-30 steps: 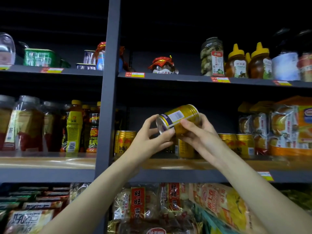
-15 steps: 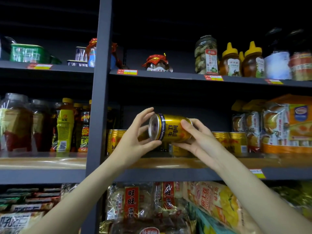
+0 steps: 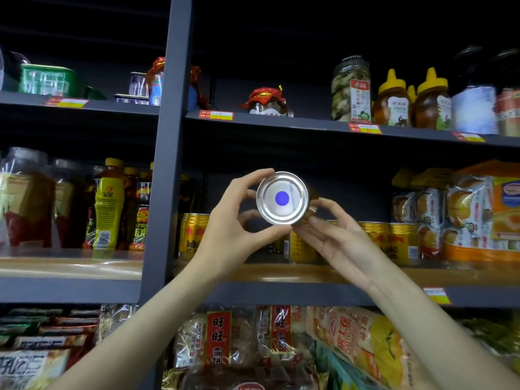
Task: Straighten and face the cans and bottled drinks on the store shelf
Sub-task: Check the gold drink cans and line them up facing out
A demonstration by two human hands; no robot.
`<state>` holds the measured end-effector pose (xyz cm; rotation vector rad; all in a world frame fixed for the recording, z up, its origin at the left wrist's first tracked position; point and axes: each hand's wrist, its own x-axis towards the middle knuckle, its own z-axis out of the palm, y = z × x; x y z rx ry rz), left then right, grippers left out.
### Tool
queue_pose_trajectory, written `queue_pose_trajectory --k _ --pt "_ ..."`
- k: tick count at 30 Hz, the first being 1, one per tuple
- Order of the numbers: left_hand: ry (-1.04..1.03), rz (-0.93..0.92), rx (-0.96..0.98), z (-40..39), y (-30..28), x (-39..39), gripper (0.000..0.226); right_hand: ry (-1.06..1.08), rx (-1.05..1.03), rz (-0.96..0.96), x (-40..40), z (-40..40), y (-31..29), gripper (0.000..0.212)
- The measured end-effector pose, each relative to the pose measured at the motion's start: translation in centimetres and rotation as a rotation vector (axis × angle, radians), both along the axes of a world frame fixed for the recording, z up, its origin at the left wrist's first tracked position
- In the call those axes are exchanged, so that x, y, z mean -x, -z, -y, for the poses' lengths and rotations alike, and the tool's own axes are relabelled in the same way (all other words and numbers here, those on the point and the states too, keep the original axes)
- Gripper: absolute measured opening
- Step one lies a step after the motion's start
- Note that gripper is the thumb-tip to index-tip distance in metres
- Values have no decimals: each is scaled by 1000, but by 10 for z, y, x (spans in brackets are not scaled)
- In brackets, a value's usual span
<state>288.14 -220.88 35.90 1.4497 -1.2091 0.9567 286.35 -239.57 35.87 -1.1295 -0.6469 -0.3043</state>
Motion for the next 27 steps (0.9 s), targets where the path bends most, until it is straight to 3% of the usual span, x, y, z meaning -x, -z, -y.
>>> queue_pose_trajectory --k 7,11,14,18,22,27 --pt "-47 69 -69 1 0 -3 69 -242 -128 -136 1 1 -3 43" --pt "-32 30 -144 0 3 -7 67 -97 -97 -202 2 -2 -6 48" --pt "20 -93 -212 -3 9 -21 54 64 -64 -21 1 2 -9 45" --pt "26 -195 -276 -9 16 -34 46 278 128 214 3 7 -8 55" --pt "-67 -82 -281 -11 12 -34 40 372 279 347 2 11 -7 70" --pt "-458 107 -102 -24 -3 -38 28 817 745 714 0 14 -12 82"
